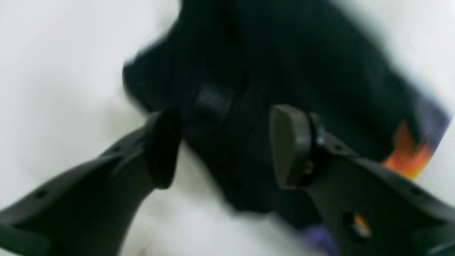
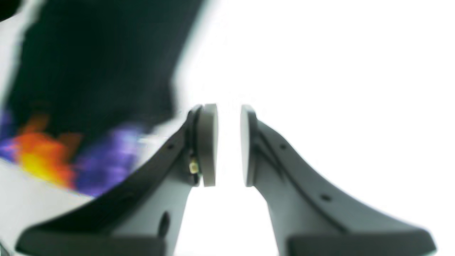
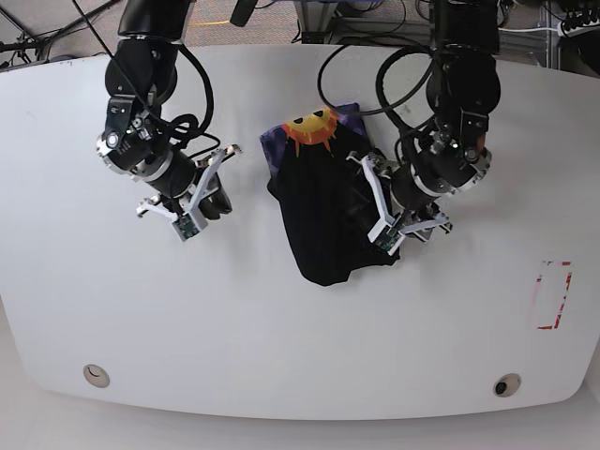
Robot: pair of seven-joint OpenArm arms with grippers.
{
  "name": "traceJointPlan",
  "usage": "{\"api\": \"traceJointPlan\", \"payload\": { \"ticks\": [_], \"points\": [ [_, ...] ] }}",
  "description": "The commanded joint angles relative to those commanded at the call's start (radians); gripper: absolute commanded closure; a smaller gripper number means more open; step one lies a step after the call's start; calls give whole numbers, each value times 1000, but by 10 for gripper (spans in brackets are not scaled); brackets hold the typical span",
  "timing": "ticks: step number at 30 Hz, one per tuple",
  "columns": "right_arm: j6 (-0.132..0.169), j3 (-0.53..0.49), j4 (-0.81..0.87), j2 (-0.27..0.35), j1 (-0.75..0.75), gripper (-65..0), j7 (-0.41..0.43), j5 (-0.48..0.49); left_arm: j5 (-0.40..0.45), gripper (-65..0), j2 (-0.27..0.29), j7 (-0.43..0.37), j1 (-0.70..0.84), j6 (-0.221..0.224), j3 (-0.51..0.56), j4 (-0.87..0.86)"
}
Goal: Fold the T-shirt properly
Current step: 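Carry the folded shirt with the left gripper to the table edge and release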
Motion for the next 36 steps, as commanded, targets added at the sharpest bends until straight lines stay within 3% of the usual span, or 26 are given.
{"api": "traceJointPlan", "payload": {
  "ticks": [7, 9, 14, 17, 23, 26, 28, 33, 36],
  "points": [
    [0, 189, -23, 18, 0, -106, -32, 0, 173, -478, 43, -203, 26, 342, 224, -106],
    [0, 218, -28, 23, -2, -106, -32, 0, 215, -479, 44, -267, 32, 465, 278, -167],
    [0, 256, -32, 18, -8, -106, -34, 0, 224, -479, 43, -353, 32, 618, 325, -285],
    [0, 275, -37, 20, -20, -106, -34, 0, 222, -479, 43, -388, 26, 675, 328, -368],
    [0, 284, -35, 17, -25, -106, -34, 0, 222, -482, 26, -416, -3, 675, 358, -575],
    [0, 285, -32, 17, -21, -106, -34, 0, 216, -483, -43, -419, -8, 672, 319, -600],
    [0, 285, -29, 17, -23, -106, -34, 0, 216, -485, -98, -419, -3, 635, 282, -589],
    [0, 285, -29, 21, -23, -105, -61, 0, 216, -483, -255, -417, 0, 393, 163, -582],
    [0, 290, -29, 23, -23, -103, -64, 0, 216, -481, -364, -419, 9, 198, 15, -588]
  ]
}}
